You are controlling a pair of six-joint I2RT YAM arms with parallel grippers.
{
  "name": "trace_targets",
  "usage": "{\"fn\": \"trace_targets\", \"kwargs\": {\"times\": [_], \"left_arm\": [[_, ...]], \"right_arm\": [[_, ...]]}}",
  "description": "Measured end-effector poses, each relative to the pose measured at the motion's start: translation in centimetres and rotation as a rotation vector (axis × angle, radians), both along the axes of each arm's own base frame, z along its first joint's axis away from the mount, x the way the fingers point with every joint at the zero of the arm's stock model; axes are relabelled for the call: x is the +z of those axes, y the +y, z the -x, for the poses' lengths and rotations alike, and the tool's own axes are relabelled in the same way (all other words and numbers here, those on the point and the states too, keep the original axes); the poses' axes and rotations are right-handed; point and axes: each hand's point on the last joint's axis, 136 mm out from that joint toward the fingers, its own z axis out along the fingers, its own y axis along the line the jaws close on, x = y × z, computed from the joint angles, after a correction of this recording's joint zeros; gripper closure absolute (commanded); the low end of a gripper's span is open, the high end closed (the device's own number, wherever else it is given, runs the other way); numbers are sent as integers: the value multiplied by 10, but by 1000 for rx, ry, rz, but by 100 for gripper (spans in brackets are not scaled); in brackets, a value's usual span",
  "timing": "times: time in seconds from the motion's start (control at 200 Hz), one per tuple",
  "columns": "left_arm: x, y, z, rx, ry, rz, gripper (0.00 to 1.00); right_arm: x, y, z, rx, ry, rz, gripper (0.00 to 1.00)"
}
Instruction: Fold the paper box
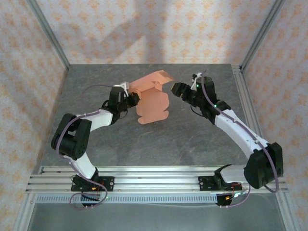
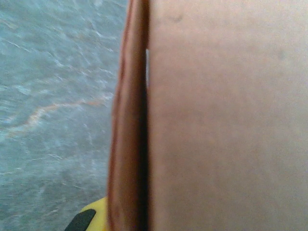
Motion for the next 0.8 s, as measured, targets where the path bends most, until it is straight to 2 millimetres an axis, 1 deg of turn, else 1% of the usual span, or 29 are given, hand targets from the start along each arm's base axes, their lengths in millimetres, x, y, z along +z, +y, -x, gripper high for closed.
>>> {"fn": "trace_targets", "kwargs": {"times": [0.055,0.135,0.21,0.285,0.355,0.37,0.415,0.44,0.531,0.606,0.666,0.796], "left_arm": [[3,6,0,35,-11,-30,100],[4,11,2,75,-17,-61,100],[-1,17,4,108,-11,-88,100],[-7,22,7,129,0,-108,100],[-11,26,8,145,8,-121,100],[-12,26,9,148,9,-123,100],[-13,28,9,153,12,-127,100],[-14,28,10,155,14,-129,100],[-16,30,11,164,16,-136,100],[-15,32,12,168,16,-139,100],[-13,33,13,171,11,-139,100],[-10,33,15,172,4,-137,100]], "right_arm": [[13,2,3,0,-27,37,34],[35,14,8,19,-71,89,34],[59,34,13,53,-124,131,35],[76,55,14,87,-166,171,35],[87,74,8,108,-196,213,35],[89,80,6,118,-201,227,35],[92,89,1,126,-210,252,35],[91,97,-2,138,-212,270,35],[86,114,-16,154,-202,325,36],[79,122,-27,163,-185,357,37],[69,128,-34,171,-159,383,37],[48,137,-41,198,-105,422,40]]}}
